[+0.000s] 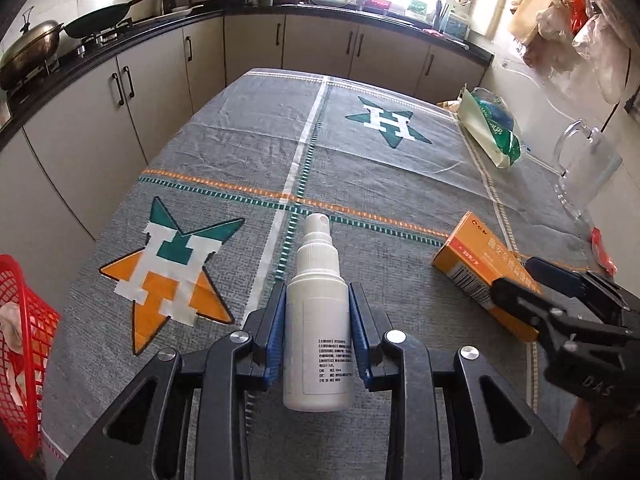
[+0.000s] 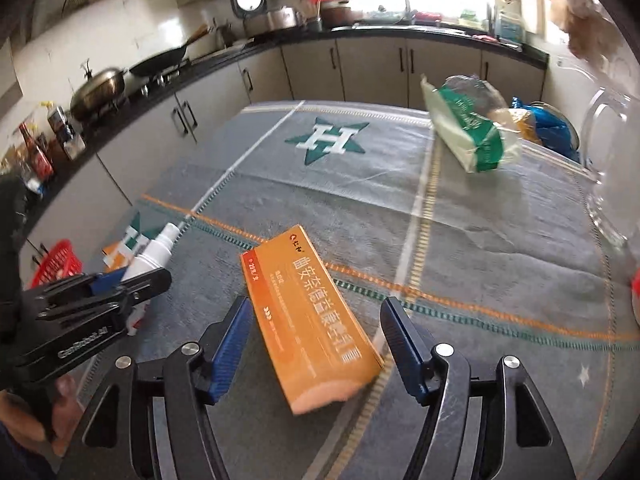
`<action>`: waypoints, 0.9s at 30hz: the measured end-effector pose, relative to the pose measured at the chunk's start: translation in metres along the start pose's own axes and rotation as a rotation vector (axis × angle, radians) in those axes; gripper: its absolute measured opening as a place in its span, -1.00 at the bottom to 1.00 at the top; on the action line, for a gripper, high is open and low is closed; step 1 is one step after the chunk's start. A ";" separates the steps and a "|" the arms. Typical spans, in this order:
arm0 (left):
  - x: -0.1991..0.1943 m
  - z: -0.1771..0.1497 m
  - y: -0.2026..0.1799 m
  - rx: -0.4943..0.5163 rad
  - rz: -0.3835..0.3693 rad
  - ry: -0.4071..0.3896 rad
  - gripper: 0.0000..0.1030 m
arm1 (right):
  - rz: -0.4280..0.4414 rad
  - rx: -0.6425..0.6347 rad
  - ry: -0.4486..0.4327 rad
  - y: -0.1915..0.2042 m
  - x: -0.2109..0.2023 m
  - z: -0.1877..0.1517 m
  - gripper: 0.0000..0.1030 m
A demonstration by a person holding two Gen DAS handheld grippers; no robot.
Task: Collect trash
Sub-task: 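Grasp the white spray bottle with the left tool while the right tool grasps the orange box, then lift the spray bottle with the left tool while the right tool lifts the orange box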
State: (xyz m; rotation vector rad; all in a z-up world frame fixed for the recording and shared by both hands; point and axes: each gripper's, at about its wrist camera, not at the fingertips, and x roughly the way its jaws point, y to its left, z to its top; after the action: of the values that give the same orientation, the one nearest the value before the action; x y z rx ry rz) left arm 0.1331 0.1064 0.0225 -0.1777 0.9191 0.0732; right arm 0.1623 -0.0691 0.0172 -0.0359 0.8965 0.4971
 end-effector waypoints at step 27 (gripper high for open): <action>-0.003 -0.005 -0.018 0.068 -0.024 -0.034 -0.44 | -0.039 0.108 -0.087 0.023 -0.043 -0.048 0.06</action>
State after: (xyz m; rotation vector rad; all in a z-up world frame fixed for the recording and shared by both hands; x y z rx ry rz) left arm 0.1295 0.0876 0.0240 -0.1238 0.8845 0.0226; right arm 0.0946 -0.0776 0.0232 0.0664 0.8345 0.4097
